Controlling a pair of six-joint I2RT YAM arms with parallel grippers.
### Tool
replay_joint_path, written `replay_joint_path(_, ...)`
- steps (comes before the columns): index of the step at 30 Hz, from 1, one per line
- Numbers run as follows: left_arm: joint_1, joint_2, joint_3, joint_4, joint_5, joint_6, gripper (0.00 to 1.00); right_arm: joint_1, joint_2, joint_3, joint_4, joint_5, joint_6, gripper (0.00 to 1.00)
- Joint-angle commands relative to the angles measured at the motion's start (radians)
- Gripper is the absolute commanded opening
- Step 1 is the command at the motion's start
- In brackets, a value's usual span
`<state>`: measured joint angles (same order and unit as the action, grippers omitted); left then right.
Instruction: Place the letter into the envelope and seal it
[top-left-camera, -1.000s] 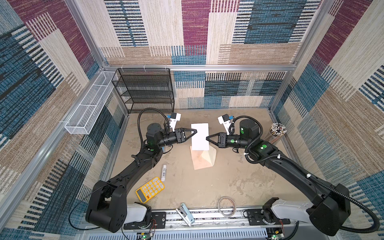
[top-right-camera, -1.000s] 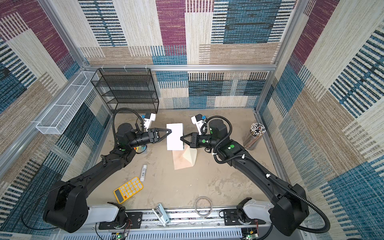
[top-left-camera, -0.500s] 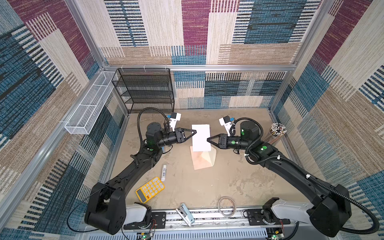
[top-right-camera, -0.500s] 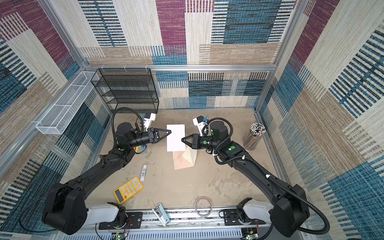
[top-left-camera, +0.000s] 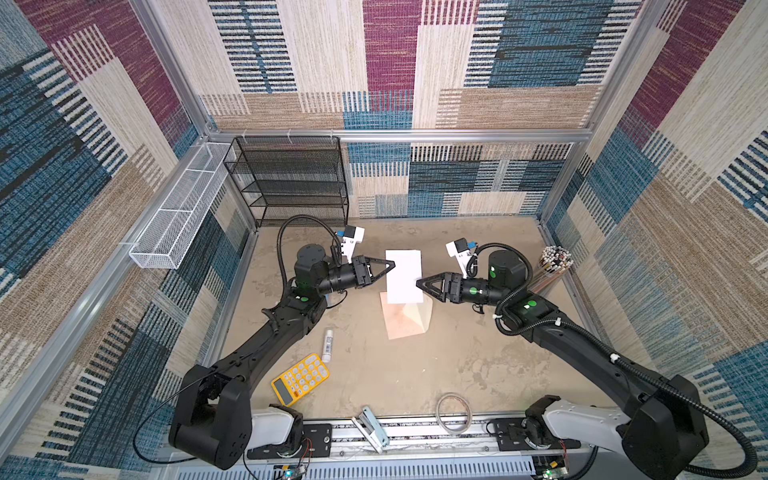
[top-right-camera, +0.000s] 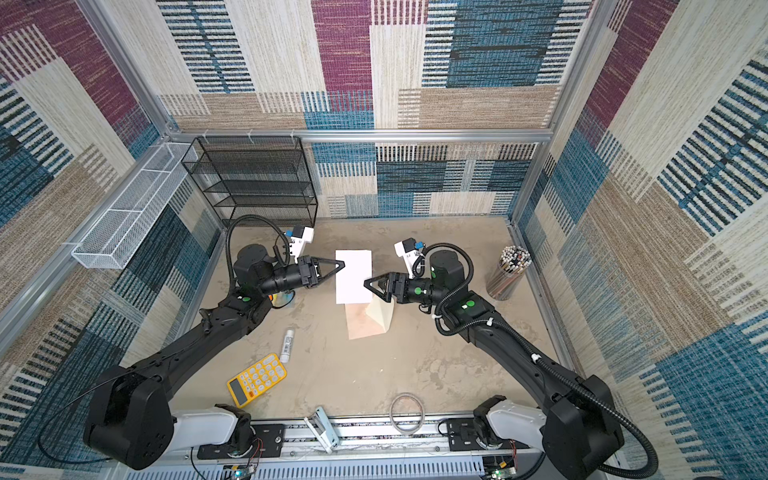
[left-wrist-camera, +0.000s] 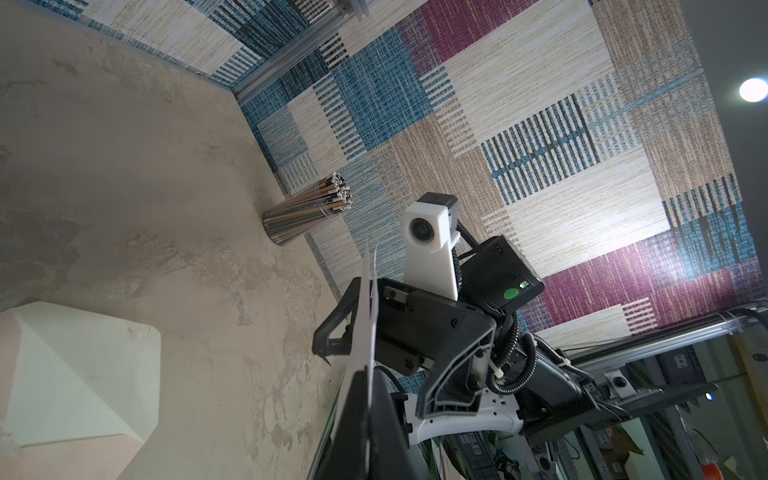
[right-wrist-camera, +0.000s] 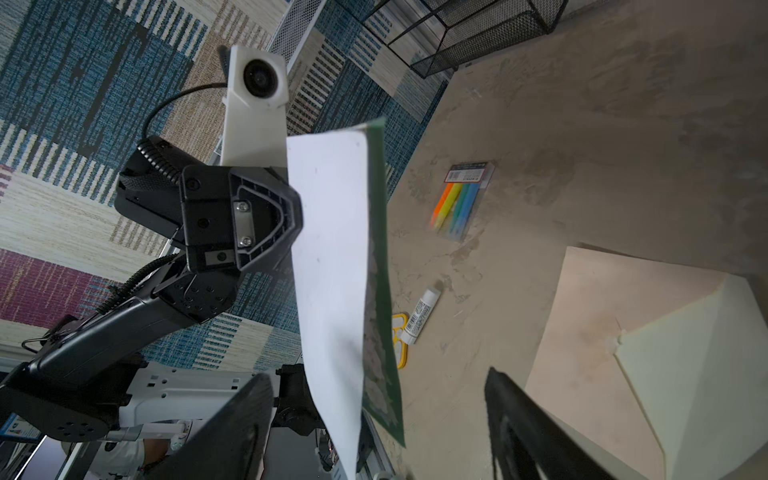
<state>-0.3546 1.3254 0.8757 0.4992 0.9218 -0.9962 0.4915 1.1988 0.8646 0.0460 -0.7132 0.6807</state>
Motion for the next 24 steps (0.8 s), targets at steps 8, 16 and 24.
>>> replay_joint_path(8,-0.039,0.019,0.007,0.078,-0.008,-0.038,0.0,-0.001,0.104,-0.003,0.275,-0.144,0.094,0.81)
replay_joint_path(16,-0.044,0.026,0.009,0.07,-0.011,-0.03,0.0,-0.001,0.111,-0.009,0.371,-0.212,0.152,0.62)
replay_joint_path(24,-0.045,0.044,0.017,0.078,-0.01,-0.032,0.0,-0.001,0.114,-0.028,0.379,-0.218,0.172,0.36)
